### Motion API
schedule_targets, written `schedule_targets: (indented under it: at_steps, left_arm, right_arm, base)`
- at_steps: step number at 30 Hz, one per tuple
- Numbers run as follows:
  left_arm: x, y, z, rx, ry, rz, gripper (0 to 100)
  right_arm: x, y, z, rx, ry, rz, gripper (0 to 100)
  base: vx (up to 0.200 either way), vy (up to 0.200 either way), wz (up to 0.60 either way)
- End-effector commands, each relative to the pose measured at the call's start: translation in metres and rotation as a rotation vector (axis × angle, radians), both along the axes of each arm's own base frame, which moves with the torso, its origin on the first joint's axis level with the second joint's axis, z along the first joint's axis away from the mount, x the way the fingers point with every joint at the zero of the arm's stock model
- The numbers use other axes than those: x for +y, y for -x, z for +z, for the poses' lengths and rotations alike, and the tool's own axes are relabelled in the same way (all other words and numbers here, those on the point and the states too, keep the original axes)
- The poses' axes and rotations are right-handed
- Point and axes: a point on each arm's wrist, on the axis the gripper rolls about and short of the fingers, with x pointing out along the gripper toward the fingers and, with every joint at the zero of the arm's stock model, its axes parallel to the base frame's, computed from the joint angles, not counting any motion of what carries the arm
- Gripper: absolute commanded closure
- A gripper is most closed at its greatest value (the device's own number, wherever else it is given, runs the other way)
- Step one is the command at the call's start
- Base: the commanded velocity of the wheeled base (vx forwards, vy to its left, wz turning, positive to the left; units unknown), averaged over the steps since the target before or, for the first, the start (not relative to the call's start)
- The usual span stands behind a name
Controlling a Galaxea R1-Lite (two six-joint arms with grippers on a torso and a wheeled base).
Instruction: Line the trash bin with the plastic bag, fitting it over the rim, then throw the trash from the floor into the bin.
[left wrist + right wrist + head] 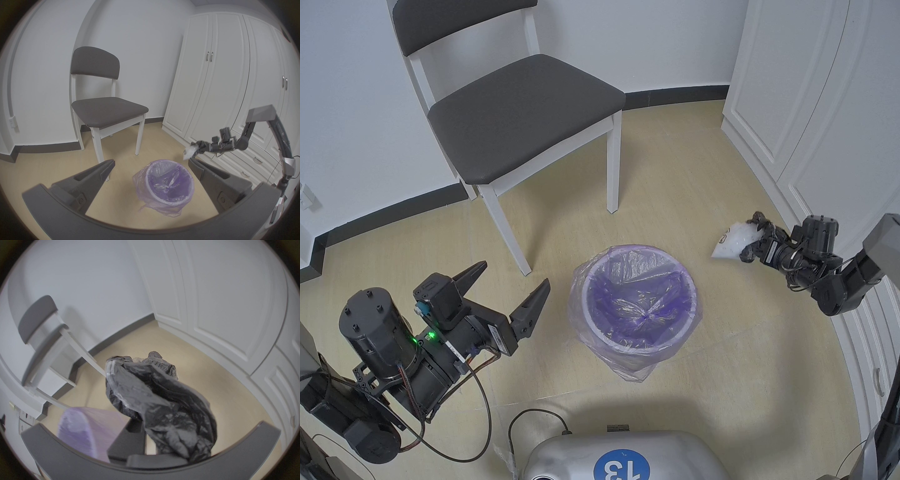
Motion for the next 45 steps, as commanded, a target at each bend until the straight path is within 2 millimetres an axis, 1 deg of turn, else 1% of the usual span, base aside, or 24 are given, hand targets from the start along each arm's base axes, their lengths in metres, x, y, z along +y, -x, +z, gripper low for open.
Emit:
schedule_targets:
  at_steps: [1, 2, 4, 5, 6, 9, 12, 13, 14, 17, 18, 20, 23, 27, 30, 33, 37, 40, 43, 44, 45]
  left_arm:
    - [0.001, 0.001, 0.0, -0.003, -0.005, 0.002, 0]
    - [0.0, 0.0, 0.0, -0.001, -0.007, 0.002, 0]
    - [0.0, 0.0, -0.001, 0.003, -0.009, 0.002, 0]
    - [0.0, 0.0, -0.001, 0.003, -0.009, 0.002, 0]
    - [0.0, 0.0, -0.002, 0.005, -0.011, 0.002, 0]
    - [0.0, -0.001, -0.002, 0.004, -0.01, 0.004, 0]
    - [0.001, 0.001, 0.0, -0.003, -0.005, 0.004, 0]
    - [0.001, 0.001, 0.001, -0.005, -0.004, 0.004, 0]
    - [0.001, 0.001, 0.001, -0.008, -0.004, 0.004, 0]
    - [0.001, 0.0, 0.001, -0.006, -0.005, 0.006, 0]
    - [0.001, 0.0, 0.001, -0.005, -0.005, 0.006, 0]
    - [0.001, -0.001, 0.0, -0.011, -0.018, 0.011, 0]
    - [0.002, 0.0, 0.001, -0.019, -0.024, 0.013, 0]
    - [0.002, -0.001, 0.001, -0.016, -0.025, 0.016, 0]
    - [0.002, -0.001, 0.0, -0.015, -0.026, 0.016, 0]
    - [0.002, -0.002, 0.0, -0.013, -0.029, 0.016, 0]
    - [0.002, -0.001, 0.0, -0.014, -0.028, 0.016, 0]
    - [0.002, -0.001, 0.0, -0.014, -0.028, 0.016, 0]
    - [0.002, -0.001, 0.0, -0.014, -0.028, 0.016, 0]
    - [0.002, -0.001, 0.0, -0.014, -0.028, 0.016, 0]
    - [0.002, -0.001, 0.0, -0.014, -0.028, 0.016, 0]
  right_arm:
    - [0.034, 0.062, 0.074, -0.163, -0.017, 0.102, 100]
    - [0.043, 0.072, 0.078, -0.171, -0.021, 0.134, 100]
    - [0.063, 0.087, 0.076, -0.156, -0.025, 0.199, 100]
    - [0.065, 0.088, 0.075, -0.154, -0.026, 0.207, 100]
    - [0.088, 0.1, 0.068, -0.129, -0.02, 0.269, 100]
    - [0.121, 0.115, 0.06, -0.103, -0.002, 0.31, 100]
    - [0.146, 0.122, 0.044, -0.059, 0.023, 0.335, 100]
    - [0.148, 0.122, 0.043, -0.055, 0.025, 0.339, 100]
    - [0.157, 0.124, 0.033, -0.027, 0.037, 0.357, 100]
    - [0.17, 0.125, 0.016, 0.023, 0.06, 0.39, 100]
    - [0.172, 0.125, 0.014, 0.029, 0.061, 0.394, 100]
    - [0.178, 0.123, -0.002, 0.071, 0.083, 0.406, 100]
    - [0.18, 0.122, -0.012, 0.105, 0.103, 0.406, 100]
    - [0.179, 0.123, -0.021, 0.152, 0.131, 0.405, 100]
    - [0.179, 0.122, -0.022, 0.167, 0.139, 0.405, 100]
    - [0.181, 0.113, -0.034, 0.187, 0.142, 0.393, 100]
    - [0.18, 0.095, -0.047, 0.169, 0.126, 0.36, 100]
    - [0.18, 0.091, -0.052, 0.156, 0.119, 0.353, 100]
    - [0.18, 0.088, -0.06, 0.171, 0.126, 0.351, 100]
    - [0.181, 0.088, -0.066, 0.185, 0.132, 0.351, 100]
    - [0.181, 0.088, -0.066, 0.185, 0.132, 0.351, 100]
  base:
    - [0.0, 0.0, 0.0]
    - [0.0, 0.0, 0.0]
    - [0.0, 0.0, 0.0]
    - [0.0, 0.0, 0.0]
    - [0.0, 0.0, 0.0]
    - [0.0, 0.0, 0.0]
    - [0.0, 0.0, 0.0]
    - [0.0, 0.0, 0.0]
    - [0.0, 0.0, 0.0]
    - [0.0, 0.0, 0.0]
    - [0.0, 0.0, 0.0]
    - [0.0, 0.0, 0.0]
    - [0.0, 0.0, 0.0]
    - [0.0, 0.0, 0.0]
    - [0.0, 0.0, 0.0]
    - [0.0, 0.0, 0.0]
    - [0.0, 0.0, 0.0]
    - [0.0, 0.0, 0.0]
    - [0.0, 0.0, 0.0]
    - [0.0, 0.0, 0.0]
    - [0.0, 0.0, 0.0]
